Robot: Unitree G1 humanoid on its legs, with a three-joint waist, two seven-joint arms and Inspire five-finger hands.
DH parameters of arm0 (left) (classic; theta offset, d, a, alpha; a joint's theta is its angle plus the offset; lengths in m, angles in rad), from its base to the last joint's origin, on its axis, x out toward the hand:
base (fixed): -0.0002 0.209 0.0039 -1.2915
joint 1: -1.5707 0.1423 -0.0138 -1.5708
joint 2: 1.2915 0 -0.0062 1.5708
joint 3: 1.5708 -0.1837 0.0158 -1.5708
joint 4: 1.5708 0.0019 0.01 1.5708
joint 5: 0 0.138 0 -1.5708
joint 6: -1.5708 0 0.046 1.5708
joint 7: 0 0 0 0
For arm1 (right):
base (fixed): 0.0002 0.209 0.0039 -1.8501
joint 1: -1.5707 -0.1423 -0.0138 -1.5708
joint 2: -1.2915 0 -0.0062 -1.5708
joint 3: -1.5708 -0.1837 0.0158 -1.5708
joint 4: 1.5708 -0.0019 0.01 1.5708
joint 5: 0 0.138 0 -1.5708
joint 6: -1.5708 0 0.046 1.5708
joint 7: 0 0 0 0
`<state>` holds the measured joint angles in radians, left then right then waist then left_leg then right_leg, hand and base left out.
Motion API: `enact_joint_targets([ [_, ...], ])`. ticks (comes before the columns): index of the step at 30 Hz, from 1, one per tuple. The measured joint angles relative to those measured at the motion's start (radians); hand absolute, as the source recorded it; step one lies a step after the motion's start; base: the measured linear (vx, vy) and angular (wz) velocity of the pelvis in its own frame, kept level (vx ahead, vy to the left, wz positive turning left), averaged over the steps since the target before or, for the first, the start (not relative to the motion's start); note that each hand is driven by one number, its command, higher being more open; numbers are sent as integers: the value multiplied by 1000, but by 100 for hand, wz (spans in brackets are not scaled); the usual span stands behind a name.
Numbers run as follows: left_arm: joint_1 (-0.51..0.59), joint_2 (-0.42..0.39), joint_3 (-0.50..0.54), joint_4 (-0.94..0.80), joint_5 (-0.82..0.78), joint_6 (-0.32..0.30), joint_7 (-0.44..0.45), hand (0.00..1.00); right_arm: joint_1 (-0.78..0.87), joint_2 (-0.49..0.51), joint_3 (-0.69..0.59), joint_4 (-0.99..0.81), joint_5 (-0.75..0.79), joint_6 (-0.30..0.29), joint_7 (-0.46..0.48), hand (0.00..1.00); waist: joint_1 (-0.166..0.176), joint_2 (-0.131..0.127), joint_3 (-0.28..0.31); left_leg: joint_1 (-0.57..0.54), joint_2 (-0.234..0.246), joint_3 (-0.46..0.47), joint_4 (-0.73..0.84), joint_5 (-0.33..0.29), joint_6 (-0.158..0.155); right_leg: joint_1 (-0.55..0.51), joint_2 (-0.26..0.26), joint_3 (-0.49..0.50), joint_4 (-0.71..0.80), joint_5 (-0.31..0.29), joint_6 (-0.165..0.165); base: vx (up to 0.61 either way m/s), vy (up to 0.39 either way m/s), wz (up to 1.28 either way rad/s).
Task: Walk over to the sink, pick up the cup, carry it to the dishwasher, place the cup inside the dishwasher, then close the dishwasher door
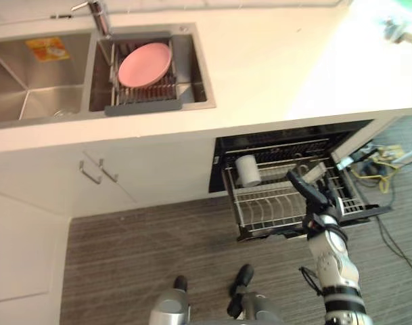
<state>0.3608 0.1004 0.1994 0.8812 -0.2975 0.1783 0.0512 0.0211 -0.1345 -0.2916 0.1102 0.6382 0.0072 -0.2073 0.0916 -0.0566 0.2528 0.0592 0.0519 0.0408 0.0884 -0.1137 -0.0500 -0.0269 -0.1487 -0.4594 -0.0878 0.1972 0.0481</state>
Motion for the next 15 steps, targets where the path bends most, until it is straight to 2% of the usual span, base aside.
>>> enact_joint_targets([
  [4,12,-23,75,45,-37,23,13,100,34,0,-17,-86,49,-60,182,100,-40,12,-45,19,42,26,17,-16,-27,11,44,45,0,-13,-19,-28,-86,-23],
  [7,9,-50,110,69,-75,45,15,100,78,0,-28,-184,75,-96,280,100,-42,38,-63,16,67,24,21,-20,-19,10,71,54,-2,-22,-31,-15,-98,-5],
  [9,13,-76,147,71,-99,59,17,100,97,1,-24,-242,88,-109,315,100,-46,54,-73,12,76,24,24,-18,-21,10,82,52,1,-25,-35,7,-61,7],
  [10,16,-89,153,73,-107,60,19,100,105,1,-14,-268,88,-124,342,100,-45,65,-79,9,77,22,30,-10,-31,11,87,49,2,-27,-38,8,-38,8],
  [12,18,-96,153,77,-109,61,19,100,110,0,15,-296,85,-143,375,100,-47,82,-90,4,81,28,36,-6,-27,15,89,40,2,-32,-44,-12,-12,16],
  [14,16,-93,146,81,-104,61,18,100,110,0,41,-305,85,-155,403,100,-53,88,-95,-9,78,67,48,-16,48,20,80,37,3,-35,-41,-40,18,33],
  [15,12,-89,144,85,-102,61,18,100,112,1,46,-305,85,-156,413,100,-55,88,-95,-14,82,109,56,-31,124,24,75,38,3,-39,-36,-29,-14,67],
])
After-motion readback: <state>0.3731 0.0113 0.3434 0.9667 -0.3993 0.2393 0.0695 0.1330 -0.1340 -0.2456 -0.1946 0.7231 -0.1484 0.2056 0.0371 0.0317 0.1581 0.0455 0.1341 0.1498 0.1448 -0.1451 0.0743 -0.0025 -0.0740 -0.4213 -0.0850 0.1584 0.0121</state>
